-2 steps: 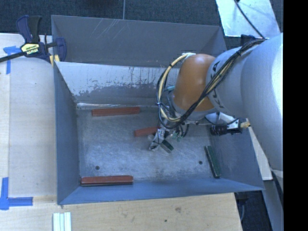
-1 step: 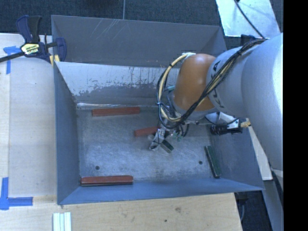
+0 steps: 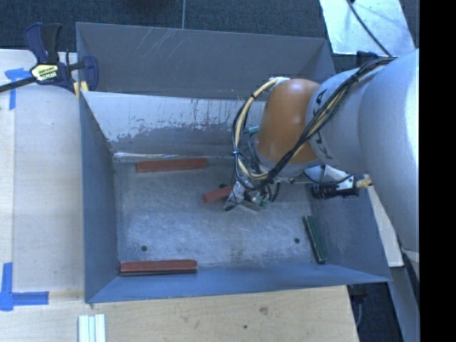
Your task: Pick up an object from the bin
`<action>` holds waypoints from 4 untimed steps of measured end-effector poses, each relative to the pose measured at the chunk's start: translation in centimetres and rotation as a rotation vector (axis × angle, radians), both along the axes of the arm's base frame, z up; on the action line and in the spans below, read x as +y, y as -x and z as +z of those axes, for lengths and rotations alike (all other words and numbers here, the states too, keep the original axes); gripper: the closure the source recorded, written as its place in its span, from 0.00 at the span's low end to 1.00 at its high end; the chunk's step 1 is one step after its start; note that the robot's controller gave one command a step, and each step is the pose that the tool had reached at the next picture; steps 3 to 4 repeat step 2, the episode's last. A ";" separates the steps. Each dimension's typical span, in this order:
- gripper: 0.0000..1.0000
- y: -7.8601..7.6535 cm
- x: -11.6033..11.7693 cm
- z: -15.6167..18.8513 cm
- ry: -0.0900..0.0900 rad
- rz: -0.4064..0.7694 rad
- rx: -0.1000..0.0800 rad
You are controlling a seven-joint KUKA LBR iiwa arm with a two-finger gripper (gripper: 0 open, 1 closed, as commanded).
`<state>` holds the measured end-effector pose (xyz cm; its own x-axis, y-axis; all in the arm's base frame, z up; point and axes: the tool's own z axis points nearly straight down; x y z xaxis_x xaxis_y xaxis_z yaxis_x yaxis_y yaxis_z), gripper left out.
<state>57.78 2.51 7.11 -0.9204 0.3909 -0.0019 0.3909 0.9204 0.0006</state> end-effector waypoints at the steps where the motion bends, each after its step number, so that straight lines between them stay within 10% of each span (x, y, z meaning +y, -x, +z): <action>1: 1.00 -0.1 -0.1 3.5 0.000 0.003 -0.005; 2: 1.00 -0.4 -0.2 10.5 0.000 0.006 -0.009; 4: 1.00 -0.4 -0.2 10.5 0.000 0.006 -0.009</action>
Offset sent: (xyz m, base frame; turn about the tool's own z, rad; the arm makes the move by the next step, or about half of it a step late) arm -0.0001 -0.0001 0.0330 0.0000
